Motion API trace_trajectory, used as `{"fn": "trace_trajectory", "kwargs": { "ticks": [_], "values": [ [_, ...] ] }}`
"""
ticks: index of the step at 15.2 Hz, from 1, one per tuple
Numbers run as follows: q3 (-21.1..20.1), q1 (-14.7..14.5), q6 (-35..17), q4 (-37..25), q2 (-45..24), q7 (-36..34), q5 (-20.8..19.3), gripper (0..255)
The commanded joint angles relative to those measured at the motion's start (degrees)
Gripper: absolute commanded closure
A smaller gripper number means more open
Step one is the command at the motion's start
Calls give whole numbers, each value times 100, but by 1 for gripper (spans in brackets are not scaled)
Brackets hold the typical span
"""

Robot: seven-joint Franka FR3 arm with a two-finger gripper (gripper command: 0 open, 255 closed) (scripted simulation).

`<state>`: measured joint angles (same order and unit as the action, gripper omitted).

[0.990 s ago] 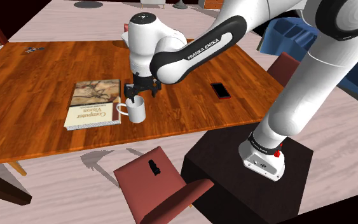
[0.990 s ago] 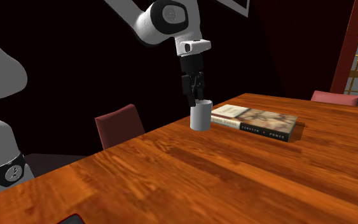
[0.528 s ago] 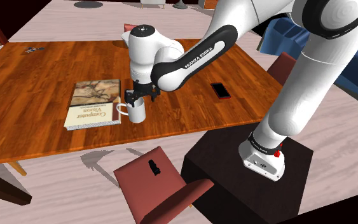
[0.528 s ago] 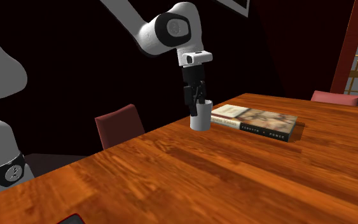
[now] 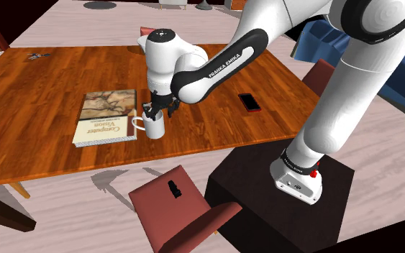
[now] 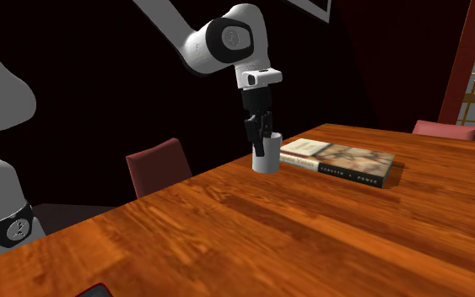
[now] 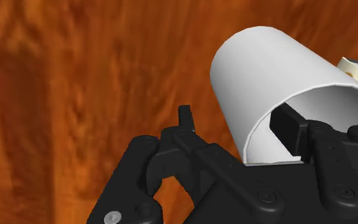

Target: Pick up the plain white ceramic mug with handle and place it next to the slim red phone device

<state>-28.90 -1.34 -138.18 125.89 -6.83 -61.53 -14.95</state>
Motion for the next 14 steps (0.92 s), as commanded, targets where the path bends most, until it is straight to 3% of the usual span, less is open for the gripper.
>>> {"fn": "trace_trajectory", "kwargs": {
  "ticks": [1,9,14],
  "values": [
    [0,0,0,0,0,0,0,255],
    [0,0,-1,0,-1,-1,-1,255],
    [-43,31,331,-134,252,206,254,255]
  ]
}}
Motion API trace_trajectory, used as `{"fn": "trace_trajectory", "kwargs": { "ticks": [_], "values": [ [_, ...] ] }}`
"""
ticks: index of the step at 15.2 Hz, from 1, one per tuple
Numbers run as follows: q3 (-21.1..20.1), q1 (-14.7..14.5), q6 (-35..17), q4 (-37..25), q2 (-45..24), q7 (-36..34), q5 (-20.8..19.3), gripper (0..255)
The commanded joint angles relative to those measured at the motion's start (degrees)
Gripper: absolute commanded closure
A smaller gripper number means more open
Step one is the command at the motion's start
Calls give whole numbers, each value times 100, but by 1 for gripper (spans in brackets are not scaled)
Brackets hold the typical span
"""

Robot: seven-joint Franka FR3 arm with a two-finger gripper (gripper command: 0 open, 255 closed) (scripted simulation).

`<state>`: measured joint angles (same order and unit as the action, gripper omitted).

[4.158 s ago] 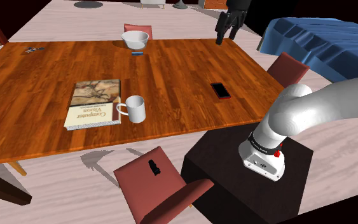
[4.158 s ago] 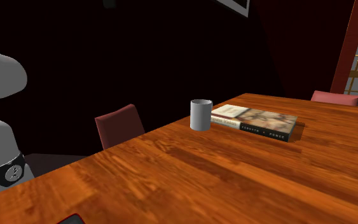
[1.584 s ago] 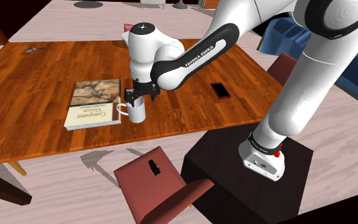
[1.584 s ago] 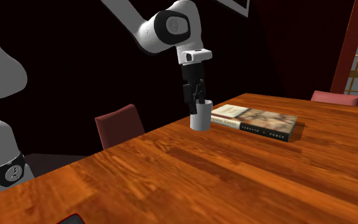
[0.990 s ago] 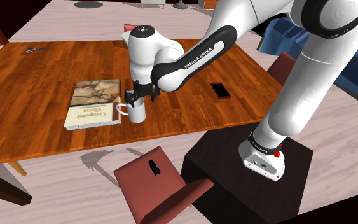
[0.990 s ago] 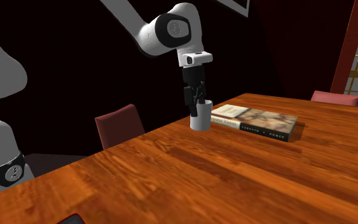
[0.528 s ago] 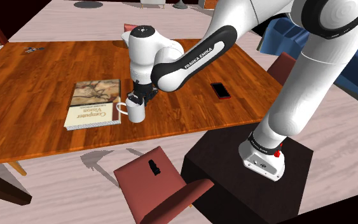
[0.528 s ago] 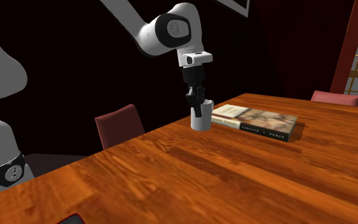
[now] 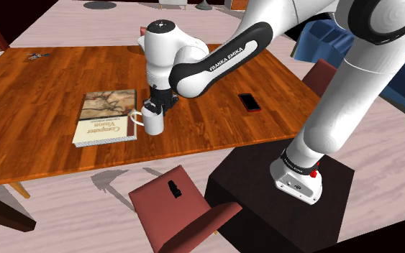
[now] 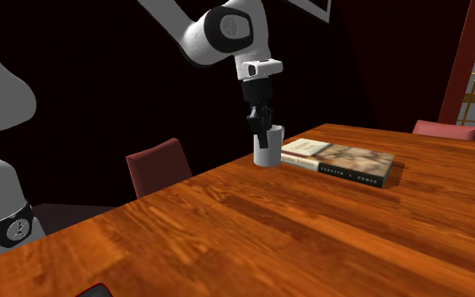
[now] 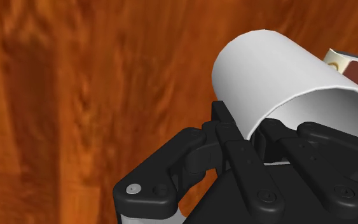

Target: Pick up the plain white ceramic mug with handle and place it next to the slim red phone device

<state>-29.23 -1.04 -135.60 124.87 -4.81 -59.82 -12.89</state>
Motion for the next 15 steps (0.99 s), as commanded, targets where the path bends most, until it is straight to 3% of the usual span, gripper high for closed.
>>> {"fn": "trace_trajectory", "kwargs": {
  "ticks": [1,15],
  "values": [
    [-16,6,141,-63,96,72,95,255],
    [-24,32,1130,-635,620,482,566,255]
  ]
}}
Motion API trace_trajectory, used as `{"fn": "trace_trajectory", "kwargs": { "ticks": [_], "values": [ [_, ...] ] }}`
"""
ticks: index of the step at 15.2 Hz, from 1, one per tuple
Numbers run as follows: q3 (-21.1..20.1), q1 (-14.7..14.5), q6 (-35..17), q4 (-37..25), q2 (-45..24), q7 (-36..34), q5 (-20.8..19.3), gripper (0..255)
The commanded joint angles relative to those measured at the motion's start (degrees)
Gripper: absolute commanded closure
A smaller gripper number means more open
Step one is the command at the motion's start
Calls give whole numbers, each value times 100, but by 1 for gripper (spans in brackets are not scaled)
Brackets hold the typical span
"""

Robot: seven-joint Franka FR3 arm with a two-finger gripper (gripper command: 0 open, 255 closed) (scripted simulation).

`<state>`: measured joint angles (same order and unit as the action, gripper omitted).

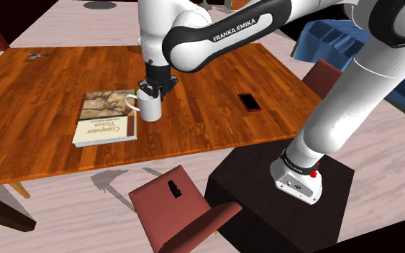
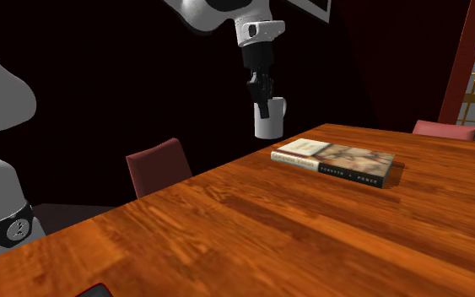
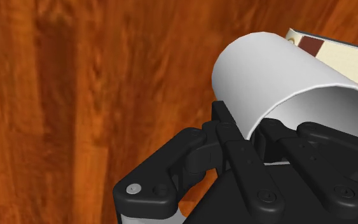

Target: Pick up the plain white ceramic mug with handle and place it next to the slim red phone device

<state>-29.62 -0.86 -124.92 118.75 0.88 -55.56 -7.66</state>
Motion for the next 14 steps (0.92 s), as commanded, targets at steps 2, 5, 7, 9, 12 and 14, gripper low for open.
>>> {"fn": "trace_trajectory", "kwargs": {
  "ticks": [2,5,7,9,12,14],
  "values": [
    [19,15,209,-125,105,100,87,255],
    [27,16,429,-289,175,157,143,255],
    [32,17,576,-404,214,191,175,255],
    [37,19,724,-524,248,222,203,255],
    [43,20,948,-715,289,264,237,255],
    [46,21,1034,-790,303,279,248,255]
  ]
}}
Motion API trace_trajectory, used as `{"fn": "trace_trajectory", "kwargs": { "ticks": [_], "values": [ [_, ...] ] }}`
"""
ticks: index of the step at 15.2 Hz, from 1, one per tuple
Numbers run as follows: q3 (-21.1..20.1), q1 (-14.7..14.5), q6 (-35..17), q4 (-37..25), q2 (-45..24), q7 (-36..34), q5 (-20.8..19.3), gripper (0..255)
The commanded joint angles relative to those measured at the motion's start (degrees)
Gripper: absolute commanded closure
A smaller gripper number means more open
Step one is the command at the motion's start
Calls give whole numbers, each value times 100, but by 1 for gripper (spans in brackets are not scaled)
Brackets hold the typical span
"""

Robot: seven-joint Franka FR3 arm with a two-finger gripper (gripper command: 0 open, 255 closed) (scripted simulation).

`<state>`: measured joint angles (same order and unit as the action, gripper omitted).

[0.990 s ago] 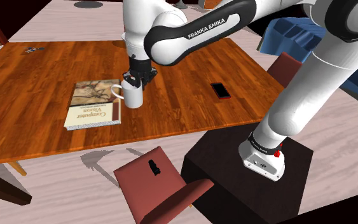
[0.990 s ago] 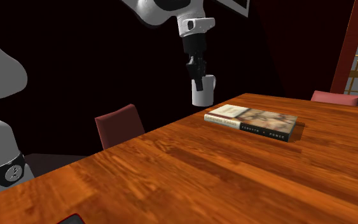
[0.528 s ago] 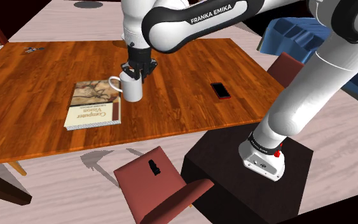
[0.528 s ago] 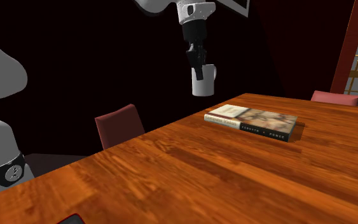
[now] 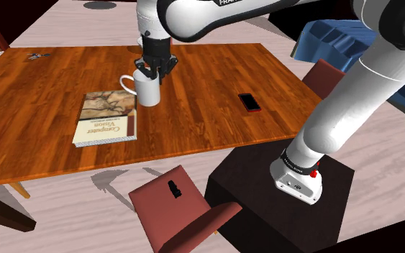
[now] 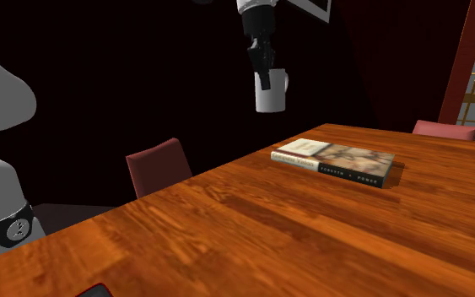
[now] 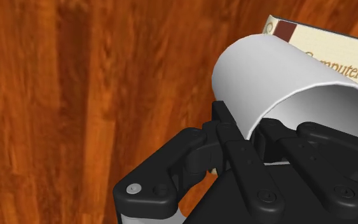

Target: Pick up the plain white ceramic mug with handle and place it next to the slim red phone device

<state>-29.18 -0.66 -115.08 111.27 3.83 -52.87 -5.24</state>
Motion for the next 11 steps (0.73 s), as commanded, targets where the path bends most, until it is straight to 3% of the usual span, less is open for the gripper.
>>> {"fn": "trace_trajectory", "kwargs": {
  "ticks": [1,6,11],
  "values": [
    [77,45,2,183,225,171,131,255],
    [537,158,-127,1188,1232,967,616,255],
    [1078,195,-123,2023,2109,1698,853,255]
  ]
}}
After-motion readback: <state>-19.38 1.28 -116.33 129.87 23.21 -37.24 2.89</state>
